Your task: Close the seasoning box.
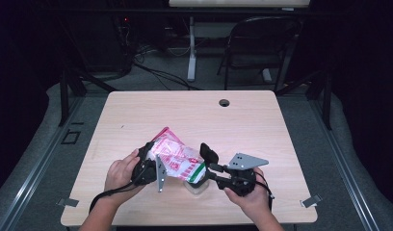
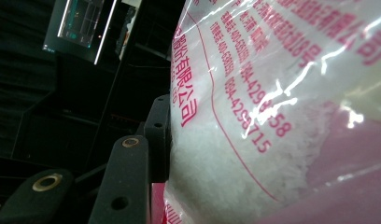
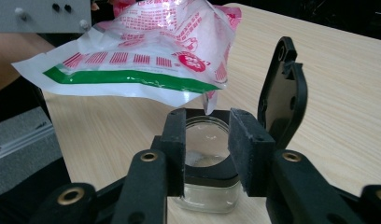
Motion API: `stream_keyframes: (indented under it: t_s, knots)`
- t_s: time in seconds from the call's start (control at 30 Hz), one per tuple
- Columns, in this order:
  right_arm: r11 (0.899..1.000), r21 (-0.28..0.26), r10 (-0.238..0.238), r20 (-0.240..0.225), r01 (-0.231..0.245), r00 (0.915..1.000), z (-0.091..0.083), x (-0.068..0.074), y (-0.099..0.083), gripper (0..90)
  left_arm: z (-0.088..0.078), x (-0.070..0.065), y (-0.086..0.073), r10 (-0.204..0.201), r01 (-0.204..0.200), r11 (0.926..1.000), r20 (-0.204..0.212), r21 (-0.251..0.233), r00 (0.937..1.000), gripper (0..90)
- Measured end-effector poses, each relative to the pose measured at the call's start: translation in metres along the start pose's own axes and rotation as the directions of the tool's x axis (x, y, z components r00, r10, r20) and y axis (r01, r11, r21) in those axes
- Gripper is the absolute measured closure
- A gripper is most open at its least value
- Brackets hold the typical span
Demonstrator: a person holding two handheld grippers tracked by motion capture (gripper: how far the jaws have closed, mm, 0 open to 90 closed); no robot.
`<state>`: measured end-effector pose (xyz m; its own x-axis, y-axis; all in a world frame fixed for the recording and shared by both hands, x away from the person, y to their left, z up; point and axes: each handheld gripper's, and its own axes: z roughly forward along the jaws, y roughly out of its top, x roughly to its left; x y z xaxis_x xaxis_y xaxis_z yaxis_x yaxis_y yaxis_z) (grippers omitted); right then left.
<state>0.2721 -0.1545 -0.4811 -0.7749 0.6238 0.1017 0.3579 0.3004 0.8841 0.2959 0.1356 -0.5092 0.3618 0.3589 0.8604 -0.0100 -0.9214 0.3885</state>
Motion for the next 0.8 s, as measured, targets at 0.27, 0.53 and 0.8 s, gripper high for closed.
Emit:
stream_keyframes:
  t_s: [0.27, 0.53, 0.8]
  knots:
    - [0.997, 0.000, -0.071, 0.029, 0.071, 0.9970, 0.002, 0.008, 0.002, 59.8, 0.001, -0.004, 0.002, 0.023, -0.023, 0.9997, 0.013, 0.001, 0.9997, 60.8]
    - [0.989, 0.007, -0.151, 0.034, 0.150, 0.9880, 0.004, 0.018, 0.005, 58.0, 0.001, -0.006, 0.003, 0.030, -0.030, 0.9995, 0.019, 0.006, 0.9994, 60.8]
    - [0.982, 0.018, -0.188, 0.040, 0.188, 0.9813, 0.007, 0.022, 0.006, 57.3, 0.001, -0.009, 0.004, 0.047, -0.048, 0.9988, 0.024, 0.007, 0.9986, 60.8]
